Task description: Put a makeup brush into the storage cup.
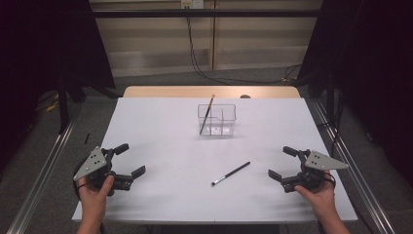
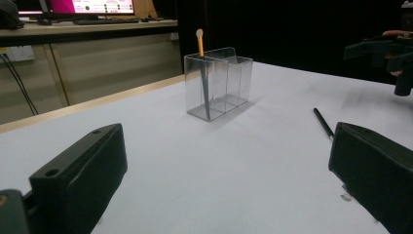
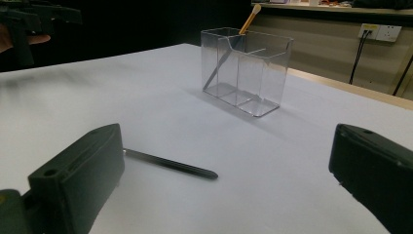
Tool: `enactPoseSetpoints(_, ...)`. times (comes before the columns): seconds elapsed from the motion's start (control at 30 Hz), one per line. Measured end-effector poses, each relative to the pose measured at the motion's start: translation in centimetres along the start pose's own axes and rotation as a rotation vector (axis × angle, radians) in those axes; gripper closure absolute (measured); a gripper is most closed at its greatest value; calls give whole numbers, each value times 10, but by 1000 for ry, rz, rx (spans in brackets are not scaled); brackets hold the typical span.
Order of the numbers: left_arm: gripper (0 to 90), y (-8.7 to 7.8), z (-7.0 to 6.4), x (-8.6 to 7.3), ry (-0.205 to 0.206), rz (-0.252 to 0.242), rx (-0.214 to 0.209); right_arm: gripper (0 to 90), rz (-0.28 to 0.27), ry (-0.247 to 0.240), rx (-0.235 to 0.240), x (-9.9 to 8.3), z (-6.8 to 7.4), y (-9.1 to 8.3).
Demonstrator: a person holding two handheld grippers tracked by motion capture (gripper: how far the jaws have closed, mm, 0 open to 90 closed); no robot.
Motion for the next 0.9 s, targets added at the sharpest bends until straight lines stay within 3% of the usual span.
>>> enactPoseSetpoints(0.43,5,2,2,-3,-11,1,-1,0,-1,3,6,1,-1,4)
enactPoseSetpoints(0.7,5,3,3,-3,7,11,-6,0,2,11,13,0,-3,9)
enactPoseSetpoints(0.9,5,4,2,-2,2,3,-6,0,-21,24,24,2,0,11)
Point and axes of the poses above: each handheld gripper's, and its own axes: y roughly forward along the jaws, x roughly out of its top, z roughly to its left, the point moved 1 cm from there along y, roughly forward along the jaws, and after that the axes turned 7 degrees about x, right-handed, at the moved point
